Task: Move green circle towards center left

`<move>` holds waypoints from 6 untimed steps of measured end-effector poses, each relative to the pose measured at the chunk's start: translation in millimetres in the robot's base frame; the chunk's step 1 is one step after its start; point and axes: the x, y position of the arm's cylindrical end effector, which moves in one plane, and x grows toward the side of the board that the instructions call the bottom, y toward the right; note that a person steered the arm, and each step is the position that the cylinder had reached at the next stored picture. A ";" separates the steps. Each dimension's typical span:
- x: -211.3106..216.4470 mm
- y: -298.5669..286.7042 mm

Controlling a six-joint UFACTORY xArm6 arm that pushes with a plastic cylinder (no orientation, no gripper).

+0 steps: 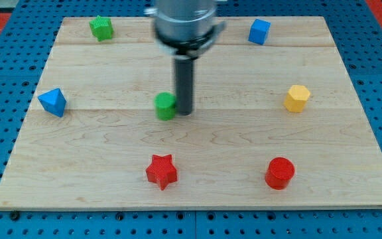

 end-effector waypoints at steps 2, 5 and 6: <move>1.9 20.6; 58.2 -157.1; 62.1 -142.0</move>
